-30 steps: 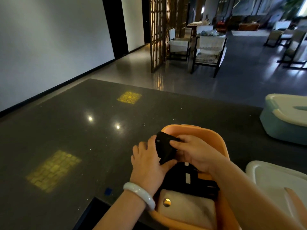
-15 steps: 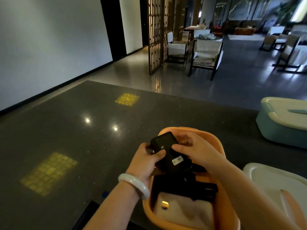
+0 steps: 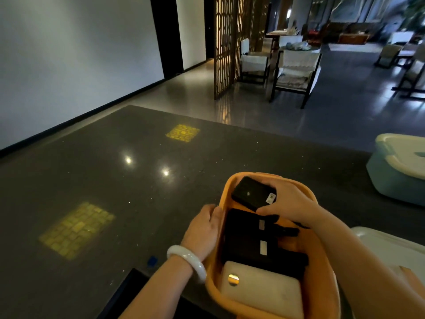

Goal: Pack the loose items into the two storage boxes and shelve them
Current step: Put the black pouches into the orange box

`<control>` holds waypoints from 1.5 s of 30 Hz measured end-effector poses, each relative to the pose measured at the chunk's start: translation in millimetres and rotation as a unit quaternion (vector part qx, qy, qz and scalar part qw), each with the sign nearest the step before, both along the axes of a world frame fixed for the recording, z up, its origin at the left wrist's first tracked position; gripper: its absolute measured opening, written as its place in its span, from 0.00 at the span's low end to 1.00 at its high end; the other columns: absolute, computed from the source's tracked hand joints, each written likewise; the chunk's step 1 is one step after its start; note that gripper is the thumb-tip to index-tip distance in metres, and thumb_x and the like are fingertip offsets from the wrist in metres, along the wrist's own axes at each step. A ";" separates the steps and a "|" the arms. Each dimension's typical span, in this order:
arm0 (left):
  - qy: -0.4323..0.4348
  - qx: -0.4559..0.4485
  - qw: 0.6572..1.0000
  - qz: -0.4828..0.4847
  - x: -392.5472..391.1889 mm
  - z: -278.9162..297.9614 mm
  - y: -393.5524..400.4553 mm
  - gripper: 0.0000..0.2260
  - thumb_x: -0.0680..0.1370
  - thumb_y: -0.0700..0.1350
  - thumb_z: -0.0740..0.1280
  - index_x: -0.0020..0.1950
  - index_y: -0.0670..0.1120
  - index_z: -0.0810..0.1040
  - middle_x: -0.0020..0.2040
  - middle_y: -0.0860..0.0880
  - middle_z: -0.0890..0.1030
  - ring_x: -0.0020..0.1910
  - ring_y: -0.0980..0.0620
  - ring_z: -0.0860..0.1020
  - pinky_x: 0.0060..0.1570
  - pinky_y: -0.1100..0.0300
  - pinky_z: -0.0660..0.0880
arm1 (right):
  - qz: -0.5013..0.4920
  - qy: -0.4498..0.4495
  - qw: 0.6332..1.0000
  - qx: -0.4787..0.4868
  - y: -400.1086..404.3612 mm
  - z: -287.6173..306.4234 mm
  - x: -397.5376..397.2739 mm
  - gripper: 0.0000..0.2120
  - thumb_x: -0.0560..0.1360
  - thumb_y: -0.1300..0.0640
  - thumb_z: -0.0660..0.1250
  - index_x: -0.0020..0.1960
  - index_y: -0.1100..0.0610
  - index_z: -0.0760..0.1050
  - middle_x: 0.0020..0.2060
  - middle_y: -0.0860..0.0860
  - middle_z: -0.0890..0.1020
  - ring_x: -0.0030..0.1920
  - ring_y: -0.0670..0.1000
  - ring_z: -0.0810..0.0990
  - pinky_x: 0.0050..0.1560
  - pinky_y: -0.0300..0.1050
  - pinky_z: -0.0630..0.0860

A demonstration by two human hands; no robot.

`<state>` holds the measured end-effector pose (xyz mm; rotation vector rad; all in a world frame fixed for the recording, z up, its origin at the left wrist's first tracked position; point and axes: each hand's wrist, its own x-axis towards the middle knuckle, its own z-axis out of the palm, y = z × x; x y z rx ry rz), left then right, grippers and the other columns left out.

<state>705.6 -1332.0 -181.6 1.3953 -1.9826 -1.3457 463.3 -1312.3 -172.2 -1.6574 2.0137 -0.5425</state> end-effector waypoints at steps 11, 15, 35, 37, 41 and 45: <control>0.021 0.037 0.999 0.007 -4.6 -13.4 8.1 0.07 0.82 0.59 0.49 0.50 0.65 0.65 0.46 0.61 0.73 0.45 0.66 0.72 0.39 0.69 0.63 | 0.063 -0.010 0.987 0.147 -12.0 -28.7 2.7 0.36 0.67 0.54 0.77 0.70 0.46 0.65 0.63 0.44 0.73 0.64 0.48 0.71 0.67 0.53 0.68; 0.019 0.032 0.999 0.004 -5.1 -16.5 7.5 0.06 0.82 0.58 0.50 0.54 0.64 0.64 0.46 0.63 0.72 0.44 0.67 0.71 0.39 0.70 0.63 | 0.029 -0.085 0.982 0.169 -16.6 -27.8 0.8 0.24 0.73 0.50 0.71 0.68 0.45 0.70 0.63 0.45 0.75 0.65 0.49 0.72 0.69 0.54 0.65; -0.004 0.002 1.000 0.007 -7.1 -25.9 3.6 0.08 0.83 0.56 0.50 0.50 0.63 0.67 0.44 0.59 0.74 0.42 0.63 0.74 0.36 0.70 0.64 | -0.006 -0.122 0.965 0.231 -24.7 -40.8 2.3 0.12 0.76 0.49 0.67 0.59 0.43 0.74 0.54 0.45 0.77 0.57 0.49 0.74 0.61 0.51 0.66; -0.006 0.002 1.000 0.006 -7.0 -26.7 3.0 0.07 0.83 0.57 0.50 0.49 0.63 0.67 0.43 0.59 0.74 0.41 0.63 0.73 0.36 0.71 0.63 | -0.011 -0.127 0.964 0.234 -24.7 -39.8 2.6 0.13 0.76 0.49 0.67 0.60 0.43 0.74 0.55 0.45 0.76 0.57 0.49 0.73 0.61 0.51 0.66; -0.007 0.001 1.000 0.004 -6.8 -29.7 1.4 0.08 0.83 0.57 0.50 0.50 0.62 0.68 0.44 0.58 0.75 0.42 0.63 0.74 0.36 0.70 0.64 | -0.018 -0.131 0.962 0.241 -24.7 -37.2 3.6 0.17 0.76 0.50 0.67 0.64 0.45 0.73 0.58 0.47 0.75 0.59 0.50 0.72 0.63 0.52 0.65; -0.014 -0.006 1.000 0.002 -7.2 -31.5 0.2 0.07 0.83 0.57 0.50 0.49 0.62 0.67 0.45 0.58 0.75 0.43 0.62 0.74 0.37 0.69 0.65 | -0.019 -0.124 0.962 0.244 -23.9 -34.1 5.6 0.20 0.76 0.50 0.67 0.68 0.48 0.71 0.62 0.48 0.74 0.63 0.52 0.71 0.68 0.55 0.64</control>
